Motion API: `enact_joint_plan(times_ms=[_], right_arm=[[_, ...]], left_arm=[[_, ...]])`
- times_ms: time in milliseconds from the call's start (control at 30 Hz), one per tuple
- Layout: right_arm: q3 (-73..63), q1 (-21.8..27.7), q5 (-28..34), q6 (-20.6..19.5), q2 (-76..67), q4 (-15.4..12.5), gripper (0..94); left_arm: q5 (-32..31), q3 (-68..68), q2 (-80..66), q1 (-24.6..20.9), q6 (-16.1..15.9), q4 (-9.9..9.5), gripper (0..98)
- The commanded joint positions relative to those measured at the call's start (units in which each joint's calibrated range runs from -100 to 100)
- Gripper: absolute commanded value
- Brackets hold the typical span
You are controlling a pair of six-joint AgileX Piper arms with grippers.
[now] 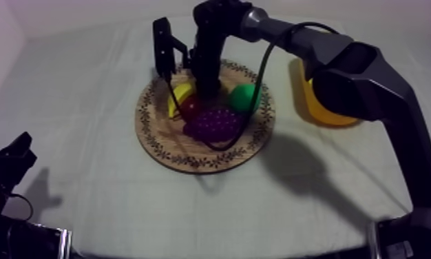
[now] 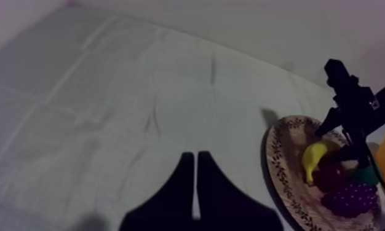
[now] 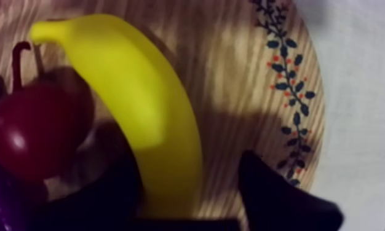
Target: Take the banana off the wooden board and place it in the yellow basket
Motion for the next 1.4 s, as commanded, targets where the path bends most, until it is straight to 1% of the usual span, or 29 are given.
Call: enact_joint_plan(times_ms=[0, 133, 267, 367, 500, 667, 833, 967, 1100, 1233, 1367], right_arm=[[-0.5, -0.1, -0.1, 0.1, 0.5, 0.2, 28.5], [-1.0, -0.2, 0.4, 0.1, 0.9, 0.4, 14.2], [-0.3, 0.0, 0.7, 0.2, -1.3, -0.1, 9.4], [2.4, 0.2, 0.7, 0.3, -5.0, -0.4, 8.5], [9.2, 0.3, -0.1, 0.5, -12.2, -0.8, 8.3], [18.6, 0.6, -2.4, 0.1, -22.2, -1.1, 8.4], [25.1, 2.4, -3.7, -0.8, -32.0, -2.5, 8.6], [28.6, 5.0, -3.7, -1.7, -39.3, -4.1, 8.8], [31.7, 8.6, -3.9, -2.7, -46.0, -5.7, 9.2], [33.4, 12.9, -5.0, -5.3, -51.0, -7.5, 10.0], [34.8, 17.2, -6.1, -7.8, -54.1, -8.7, 10.1]], left_arm=[[0.0, 0.0, 0.0, 0.0, 0.0, -0.02, 0.2], [0.0, 0.0, 0.0, 0.0, 0.0, -0.02, 0.2], [0.0, 0.0, 0.0, 0.0, 0.0, -0.02, 0.2], [0.0, 0.0, 0.0, 0.0, 0.0, -0.02, 0.2], [0.0, 0.0, 0.0, 0.0, 0.0, -0.02, 0.2], [0.0, 0.0, 0.0, 0.0, 0.0, -0.02, 0.2], [0.0, 0.0, 0.0, 0.0, 0.0, -0.02, 0.2], [0.0, 0.0, 0.0, 0.0, 0.0, -0.02, 0.2], [0.0, 0.0, 0.0, 0.0, 0.0, -0.02, 0.2], [0.0, 0.0, 0.0, 0.0, 0.0, -0.02, 0.2], [0.0, 0.0, 0.0, 0.0, 0.0, -0.02, 0.2]])
